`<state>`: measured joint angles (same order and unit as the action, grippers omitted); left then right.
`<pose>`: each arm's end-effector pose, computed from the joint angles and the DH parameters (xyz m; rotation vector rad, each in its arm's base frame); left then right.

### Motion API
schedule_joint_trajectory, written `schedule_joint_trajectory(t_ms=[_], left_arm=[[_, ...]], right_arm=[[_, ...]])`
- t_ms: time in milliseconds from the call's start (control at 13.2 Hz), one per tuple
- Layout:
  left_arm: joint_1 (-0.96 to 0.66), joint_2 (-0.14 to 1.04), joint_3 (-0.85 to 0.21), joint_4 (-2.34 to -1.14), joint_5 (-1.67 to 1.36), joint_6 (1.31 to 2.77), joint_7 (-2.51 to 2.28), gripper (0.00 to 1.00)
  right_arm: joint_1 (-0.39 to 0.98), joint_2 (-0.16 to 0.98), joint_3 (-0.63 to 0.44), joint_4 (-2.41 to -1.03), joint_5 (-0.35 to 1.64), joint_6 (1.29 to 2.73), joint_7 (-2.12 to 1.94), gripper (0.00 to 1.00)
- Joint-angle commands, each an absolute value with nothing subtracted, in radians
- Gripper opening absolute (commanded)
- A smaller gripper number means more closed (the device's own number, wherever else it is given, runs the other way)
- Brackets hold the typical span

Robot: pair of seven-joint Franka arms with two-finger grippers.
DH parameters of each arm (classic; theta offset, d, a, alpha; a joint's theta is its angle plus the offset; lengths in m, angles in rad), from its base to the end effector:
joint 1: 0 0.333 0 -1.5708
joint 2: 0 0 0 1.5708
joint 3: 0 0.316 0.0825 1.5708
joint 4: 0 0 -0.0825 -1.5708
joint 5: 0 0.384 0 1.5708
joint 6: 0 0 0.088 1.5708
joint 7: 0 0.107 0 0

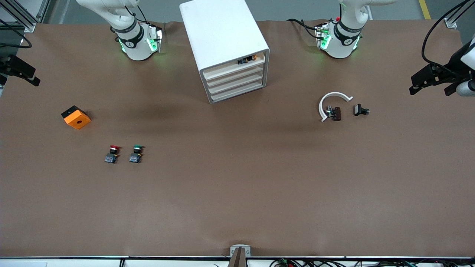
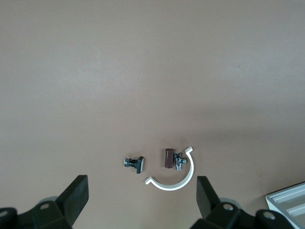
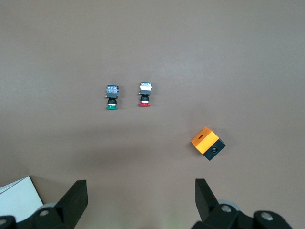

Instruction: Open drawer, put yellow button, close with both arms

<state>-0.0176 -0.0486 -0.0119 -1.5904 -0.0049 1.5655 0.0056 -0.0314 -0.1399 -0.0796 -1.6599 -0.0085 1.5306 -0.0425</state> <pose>0.5388 -0.0166 0.6413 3.1363 -0.0552 0.0371 0.5026 -0.0601 0.6530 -3.1379 0.1070 -0.0162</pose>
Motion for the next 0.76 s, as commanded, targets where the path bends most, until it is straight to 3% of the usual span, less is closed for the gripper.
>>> schedule_joint_trajectory(t_ms=[0, 683], left_arm=[[-0.017, -0.026, -0.014, -1.543, -0.015, 1.545, -0.002, 1.0], [-0.017, -0.026, -0.014, -1.543, -0.011, 1.545, -0.034, 1.0]], right_arm=[[-0.026, -0.153, -0.081, -1.66, -0.003, 1.52, -0.025, 1.0], [-0.028, -0.155, -0.084, -1.661, 0.021, 1.516, -0.028, 1.0]])
